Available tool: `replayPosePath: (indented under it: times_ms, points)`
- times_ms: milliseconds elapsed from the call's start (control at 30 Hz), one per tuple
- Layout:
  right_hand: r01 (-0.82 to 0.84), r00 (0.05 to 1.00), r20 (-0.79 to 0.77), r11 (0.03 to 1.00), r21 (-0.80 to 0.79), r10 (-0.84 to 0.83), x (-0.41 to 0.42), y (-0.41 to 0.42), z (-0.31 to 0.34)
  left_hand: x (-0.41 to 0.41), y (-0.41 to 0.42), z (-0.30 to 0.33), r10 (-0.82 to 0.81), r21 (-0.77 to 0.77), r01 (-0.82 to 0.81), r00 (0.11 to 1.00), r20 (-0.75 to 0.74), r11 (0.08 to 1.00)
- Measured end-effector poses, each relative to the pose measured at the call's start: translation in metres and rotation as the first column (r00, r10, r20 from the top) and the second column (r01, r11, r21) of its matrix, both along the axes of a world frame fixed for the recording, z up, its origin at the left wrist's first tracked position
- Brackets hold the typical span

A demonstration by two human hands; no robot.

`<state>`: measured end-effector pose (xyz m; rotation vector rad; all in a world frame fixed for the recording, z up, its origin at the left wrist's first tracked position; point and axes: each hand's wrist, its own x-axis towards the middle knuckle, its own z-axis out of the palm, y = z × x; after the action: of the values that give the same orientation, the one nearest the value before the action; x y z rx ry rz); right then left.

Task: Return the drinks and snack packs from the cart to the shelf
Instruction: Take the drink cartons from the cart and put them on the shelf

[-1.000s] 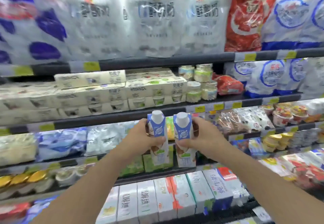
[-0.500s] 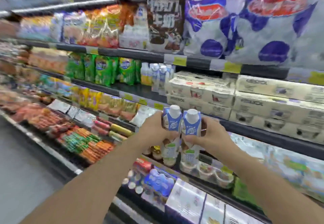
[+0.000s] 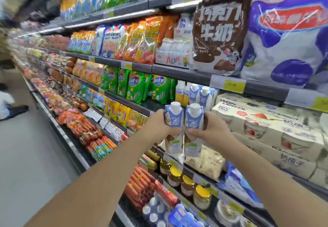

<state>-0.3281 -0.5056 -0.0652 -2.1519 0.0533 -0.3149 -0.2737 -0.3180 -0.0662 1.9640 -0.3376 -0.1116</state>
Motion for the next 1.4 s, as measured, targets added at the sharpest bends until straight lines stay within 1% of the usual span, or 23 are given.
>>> replayPosePath:
  times_ms: [100,300,467,633,800,933,1067,1167,1267,1400]
  points:
    - [0.004,0.999,0.035,1.0,0.008,-0.004,0.025,-0.003,0.008,0.031,-0.005,0.006,0.034,-0.008,-0.034,0.999,0.028,0.999]
    - [0.113,0.994,0.014,0.993,-0.041,-0.112,0.069,-0.005,0.006,0.105,-0.021,0.003,-0.007,-0.026,0.008,1.0,0.013,1.0]
    - [0.24,0.971,0.035,0.968,-0.073,-0.238,0.097,0.002,0.004,0.162,-0.042,0.001,-0.169,0.011,0.169,0.984,0.055,0.986]
    - [0.416,0.909,0.01,0.907,-0.057,-0.417,0.119,0.011,0.011,0.198,-0.058,0.008,-0.323,0.042,0.321,0.944,0.071,0.946]
    - [0.514,0.857,0.007,0.853,-0.092,-0.516,0.126,0.019,0.001,0.213,-0.067,-0.005,-0.415,0.075,0.409,0.904,0.101,0.909]
    - [0.635,0.77,-0.016,0.768,-0.079,-0.638,0.13,0.024,-0.002,0.219,-0.066,-0.011,-0.418,0.11,0.405,0.898,0.14,0.908]
    - [0.661,0.739,-0.041,0.735,-0.152,-0.673,0.134,0.031,-0.005,0.22,-0.061,-0.008,-0.459,0.226,0.415,0.865,0.201,0.881]
    - [0.661,0.719,-0.099,0.721,-0.208,-0.688,0.13,0.038,-0.009,0.22,-0.058,-0.013,-0.489,0.275,0.437,0.858,0.159,0.856]
    - [0.662,0.692,-0.193,0.719,-0.214,-0.695,0.124,0.042,-0.016,0.219,-0.056,-0.019,-0.496,0.248,0.454,0.856,0.146,0.856]
    - [0.713,0.64,-0.258,0.684,-0.152,-0.724,0.128,0.044,-0.019,0.215,-0.058,-0.021,-0.487,0.22,0.447,0.854,0.183,0.867]
